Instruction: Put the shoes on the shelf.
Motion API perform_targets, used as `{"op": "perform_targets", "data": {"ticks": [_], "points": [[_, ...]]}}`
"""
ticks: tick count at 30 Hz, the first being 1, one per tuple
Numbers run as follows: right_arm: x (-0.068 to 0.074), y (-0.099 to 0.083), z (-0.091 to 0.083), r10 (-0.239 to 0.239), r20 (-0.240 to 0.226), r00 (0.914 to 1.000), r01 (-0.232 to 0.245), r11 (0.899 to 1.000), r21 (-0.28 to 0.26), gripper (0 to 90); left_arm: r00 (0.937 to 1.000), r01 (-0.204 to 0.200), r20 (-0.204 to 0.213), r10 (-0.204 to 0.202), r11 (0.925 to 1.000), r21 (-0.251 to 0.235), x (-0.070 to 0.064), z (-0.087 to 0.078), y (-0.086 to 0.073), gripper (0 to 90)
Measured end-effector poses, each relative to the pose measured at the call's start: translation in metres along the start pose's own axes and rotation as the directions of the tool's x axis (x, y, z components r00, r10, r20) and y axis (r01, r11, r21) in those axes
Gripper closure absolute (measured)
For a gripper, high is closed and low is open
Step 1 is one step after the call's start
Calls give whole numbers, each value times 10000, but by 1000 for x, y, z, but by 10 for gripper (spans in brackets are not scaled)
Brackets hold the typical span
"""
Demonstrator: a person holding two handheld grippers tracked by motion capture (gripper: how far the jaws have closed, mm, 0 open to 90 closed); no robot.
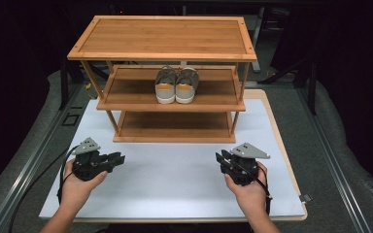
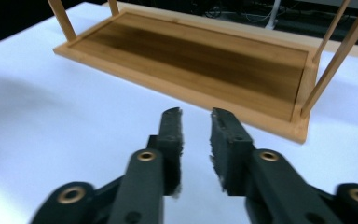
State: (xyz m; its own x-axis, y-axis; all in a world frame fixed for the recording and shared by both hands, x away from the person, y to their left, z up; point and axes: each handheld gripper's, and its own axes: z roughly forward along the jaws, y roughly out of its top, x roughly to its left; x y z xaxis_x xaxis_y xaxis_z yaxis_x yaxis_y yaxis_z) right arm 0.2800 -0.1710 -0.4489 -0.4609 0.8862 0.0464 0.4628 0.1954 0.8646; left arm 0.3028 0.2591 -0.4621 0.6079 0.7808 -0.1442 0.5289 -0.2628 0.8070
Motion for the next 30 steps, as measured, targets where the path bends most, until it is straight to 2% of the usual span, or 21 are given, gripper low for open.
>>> {"op": "perform_targets", "data": {"ticks": [3,9,10,11,13,14,15,17,18,21,23,24,25,28,30], "points": [[-2,-11,4,101,56,9999,-101,9999,140,632,10000,-34,-63,35,9999,113,1,5,-11,638],[-6,-36,15,296,-21,9996,-294,9974,659,597,9995,264,-184,-259,9993,246,5,17,-28,586],[-8,-39,17,367,-309,9989,-345,9971,681,597,9995,276,-191,-271,9992,278,6,19,-31,581],[-7,-43,19,343,-59,9994,-338,9966,758,597,9994,292,-211,-286,9991,302,7,21,-33,581],[-8,-49,22,280,-132,9995,-268,9963,812,601,9991,374,-195,-367,9987,356,8,24,-36,574],[-8,-51,23,181,57,9998,-185,9954,942,601,9990,402,-210,-395,9987,320,9,26,-38,574],[-9,-54,25,242,-315,9992,-215,9963,829,603,9989,437,-209,-431,9986,286,9,27,-39,574],[-9,-57,28,323,-287,9991,-298,9960,839,602,9993,312,-201,-305,9989,354,8,31,-42,574],[-10,-59,29,313,-442,9985,-275,9960,853,597,9994,295,-179,-289,9990,336,7,32,-43,574],[-7,-65,33,290,-558,9980,-238,9955,922,566,10000,-51,2,51,9993,374,4,38,-47,574],[-4,-68,35,189,-615,9979,-136,9963,847,543,9998,-191,87,188,9988,456,2,42,-49,568],[-3,-69,36,-33,-664,9978,83,9971,753,523,9996,-256,145,249,9981,556,2,44,-51,568],[-1,-70,37,-249,-463,9986,280,9973,685,520,9995,-279,176,269,9978,599,1,46,-52,567],[1,-72,40,-596,-523,9969,617,9973,403,477,9994,-353,16,353,9965,752,-3,51,-57,565],[1,-73,42,-654,-594,9961,681,9967,439,471,9993,-376,31,375,9961,801,-3,52,-58,559]]}}
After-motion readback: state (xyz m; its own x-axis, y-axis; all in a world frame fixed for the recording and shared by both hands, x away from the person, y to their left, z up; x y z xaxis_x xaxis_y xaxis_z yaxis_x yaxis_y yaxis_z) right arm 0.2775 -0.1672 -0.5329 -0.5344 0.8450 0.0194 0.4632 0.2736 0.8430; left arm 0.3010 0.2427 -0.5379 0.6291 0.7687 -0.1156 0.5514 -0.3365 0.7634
